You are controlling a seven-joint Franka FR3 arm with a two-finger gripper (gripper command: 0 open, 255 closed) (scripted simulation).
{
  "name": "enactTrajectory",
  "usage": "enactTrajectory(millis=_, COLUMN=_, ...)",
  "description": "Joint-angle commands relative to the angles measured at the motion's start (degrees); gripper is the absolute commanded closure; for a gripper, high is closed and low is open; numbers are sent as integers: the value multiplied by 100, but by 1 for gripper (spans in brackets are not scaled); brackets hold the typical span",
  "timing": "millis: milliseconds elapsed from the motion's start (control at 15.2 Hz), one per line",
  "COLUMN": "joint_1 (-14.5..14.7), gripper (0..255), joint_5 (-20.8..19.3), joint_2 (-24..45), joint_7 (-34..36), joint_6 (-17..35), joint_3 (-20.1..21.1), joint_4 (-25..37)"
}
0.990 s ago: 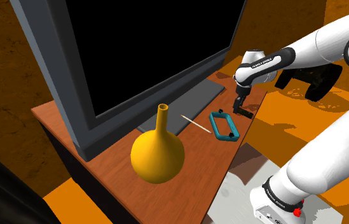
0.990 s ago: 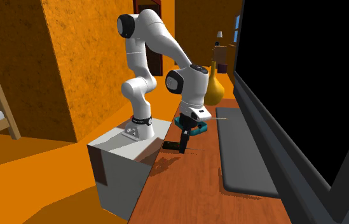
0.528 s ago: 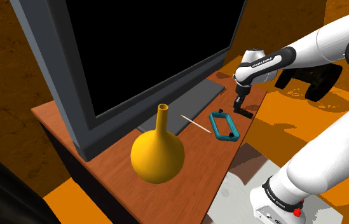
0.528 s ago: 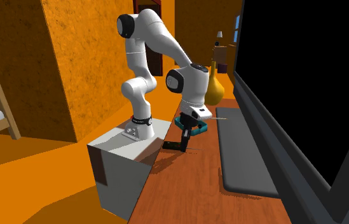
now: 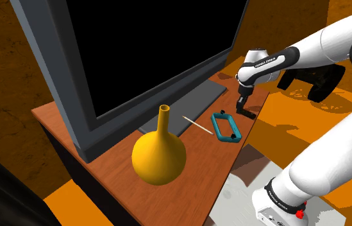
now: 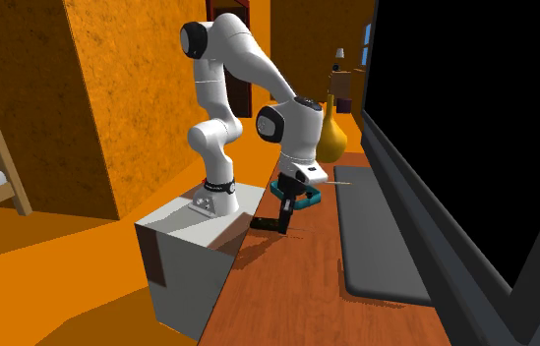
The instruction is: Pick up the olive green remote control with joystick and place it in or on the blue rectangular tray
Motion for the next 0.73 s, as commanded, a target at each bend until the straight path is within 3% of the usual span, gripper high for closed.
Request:
enactTrajectory(millis=0, joint_1=-3, gripper=255, joint_5=-31, joint_2=-93, joint_7=13, joint_6=-156, joint_3=5, joint_4=55)
enactTrajectory(millis=660, joint_1=2, gripper=255, joint_5=-133, joint_2=-571, joint_7=51, joint_6=-982, joint_3=75, joint_4=421)
